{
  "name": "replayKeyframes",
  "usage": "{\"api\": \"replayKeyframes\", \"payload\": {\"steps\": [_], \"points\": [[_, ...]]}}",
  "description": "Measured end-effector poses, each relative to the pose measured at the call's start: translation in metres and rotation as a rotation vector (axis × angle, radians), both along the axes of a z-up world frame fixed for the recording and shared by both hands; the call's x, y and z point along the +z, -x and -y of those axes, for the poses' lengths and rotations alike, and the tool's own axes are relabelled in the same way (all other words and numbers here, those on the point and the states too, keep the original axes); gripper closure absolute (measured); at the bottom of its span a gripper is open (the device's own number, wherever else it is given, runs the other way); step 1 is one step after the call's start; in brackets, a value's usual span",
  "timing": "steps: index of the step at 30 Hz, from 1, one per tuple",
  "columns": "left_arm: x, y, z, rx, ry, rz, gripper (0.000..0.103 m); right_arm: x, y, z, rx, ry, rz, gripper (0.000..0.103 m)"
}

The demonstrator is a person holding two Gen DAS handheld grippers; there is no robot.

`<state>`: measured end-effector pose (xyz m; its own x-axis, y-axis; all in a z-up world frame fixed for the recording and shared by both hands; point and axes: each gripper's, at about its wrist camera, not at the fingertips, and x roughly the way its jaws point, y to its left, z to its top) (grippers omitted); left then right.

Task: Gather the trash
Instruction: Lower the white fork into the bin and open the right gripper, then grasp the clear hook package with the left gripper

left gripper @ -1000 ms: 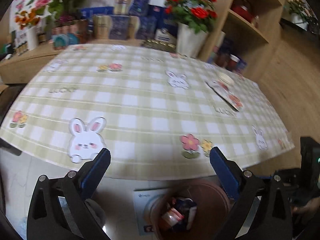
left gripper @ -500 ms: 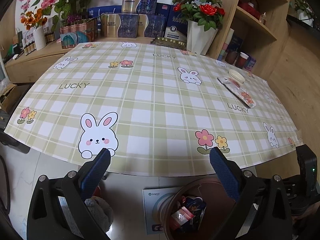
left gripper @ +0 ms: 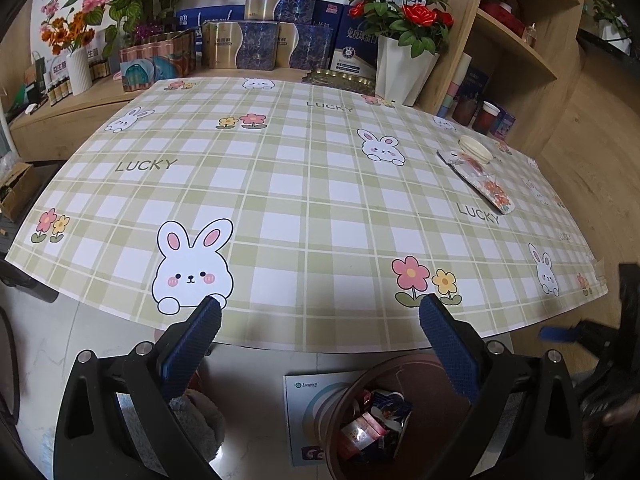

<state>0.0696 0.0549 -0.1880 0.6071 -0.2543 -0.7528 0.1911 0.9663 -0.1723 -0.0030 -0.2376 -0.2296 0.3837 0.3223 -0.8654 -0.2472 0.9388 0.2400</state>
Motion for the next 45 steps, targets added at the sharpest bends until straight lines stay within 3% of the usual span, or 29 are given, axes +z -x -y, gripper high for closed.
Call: {"api": "replayKeyframes", "payload": {"steps": [10, 24, 31, 37, 43, 45], "points": [[0.015, -0.028, 0.035, -0.091, -0.049, 0.026, 0.006, 0.024, -0.038, 0.048, -0.136, 0.126, 0.099, 0.006], [0.038, -0.08, 0.137, -0.244, -0.049, 0.063, 0.006, 0.073, -0.077, 0.122, -0.237, 0.142, 0.239, 0.006], [0.031, -0.101, 0.193, -0.31, -0.049, 0.034, 0.006, 0.068, -0.093, 0.168, -0.297, 0.055, 0.211, 0.006], [0.021, -0.121, 0.241, -0.348, -0.06, 0.013, 0.006, 0.059, -0.106, 0.192, -0.355, 0.146, 0.209, 0.006], [0.008, -0.149, 0.286, -0.358, -0.081, 0.003, 0.019, 0.051, -0.118, 0.22, -0.412, 0.124, 0.215, 0.006], [-0.001, -0.161, 0.296, -0.335, -0.069, -0.027, 0.03, 0.05, -0.119, 0.226, -0.421, 0.109, 0.219, 0.006]]}}
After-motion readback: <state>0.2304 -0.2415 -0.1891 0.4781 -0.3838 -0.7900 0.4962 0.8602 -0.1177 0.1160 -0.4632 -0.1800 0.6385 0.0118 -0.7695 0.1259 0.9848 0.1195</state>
